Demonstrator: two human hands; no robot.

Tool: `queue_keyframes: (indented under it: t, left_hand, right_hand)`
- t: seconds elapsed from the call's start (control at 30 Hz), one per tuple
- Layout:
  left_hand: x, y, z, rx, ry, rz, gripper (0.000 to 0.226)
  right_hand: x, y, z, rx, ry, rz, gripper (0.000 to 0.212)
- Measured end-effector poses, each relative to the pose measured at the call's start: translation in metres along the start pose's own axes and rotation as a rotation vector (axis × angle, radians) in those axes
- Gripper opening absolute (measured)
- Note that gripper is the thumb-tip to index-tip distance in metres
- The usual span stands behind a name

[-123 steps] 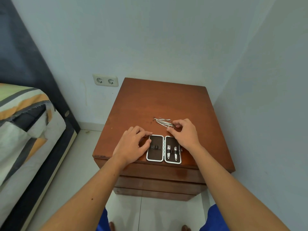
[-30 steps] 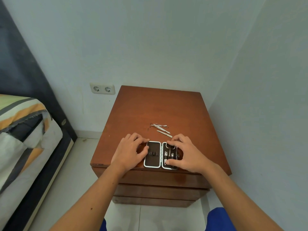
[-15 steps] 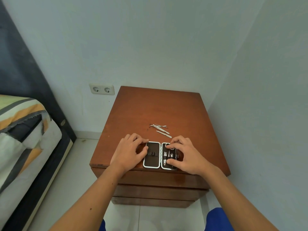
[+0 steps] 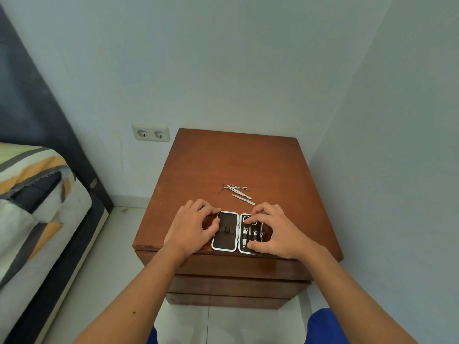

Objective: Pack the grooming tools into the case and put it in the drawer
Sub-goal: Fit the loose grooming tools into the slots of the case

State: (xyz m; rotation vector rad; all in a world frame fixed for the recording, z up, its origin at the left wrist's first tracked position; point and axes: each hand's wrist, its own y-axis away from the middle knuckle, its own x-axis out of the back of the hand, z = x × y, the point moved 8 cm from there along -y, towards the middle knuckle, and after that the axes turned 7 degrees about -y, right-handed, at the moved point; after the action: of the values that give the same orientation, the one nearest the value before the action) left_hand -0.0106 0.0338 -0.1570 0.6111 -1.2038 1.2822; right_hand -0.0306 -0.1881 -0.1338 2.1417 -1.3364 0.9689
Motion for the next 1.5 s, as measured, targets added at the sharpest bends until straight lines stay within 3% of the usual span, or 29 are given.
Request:
queue_keyframes:
  t: [0.73, 1.03, 1.27, 1.37, 1.5]
  left_hand:
    - [0.002, -0.001, 0.003, 0.004, 0.008, -0.014, 0.034]
    - [0.004, -0.003, 0.004, -0.005, 0.048, -0.014, 0.030]
    - [0.003, -0.003, 0.003, -0.004, 0.182, -0.009, 0.024]
    - [0.004, -0.004, 0.003, -0.002, 0.194, 0.000, 0.024]
    - [0.001, -0.002, 0.008, -0.020, 0.182, -0.030, 0.033]
  right_hand:
    - [0.003, 0.005, 0.006, -0.036, -0.032, -0.028, 0.057]
    - [0.012, 0.003, 0.007, -0.034, -0.053, 0.006, 0.040]
    - [0.032, -0.024, 0.012, -0.084, -0.190, 0.274, 0.008]
    - [0.041, -0.054, 0.009, -0.138, -0.167, 0.367, 0.009]
    - [0.040, -0.081, 0.013, -0.226, -0.020, 0.359, 0.010]
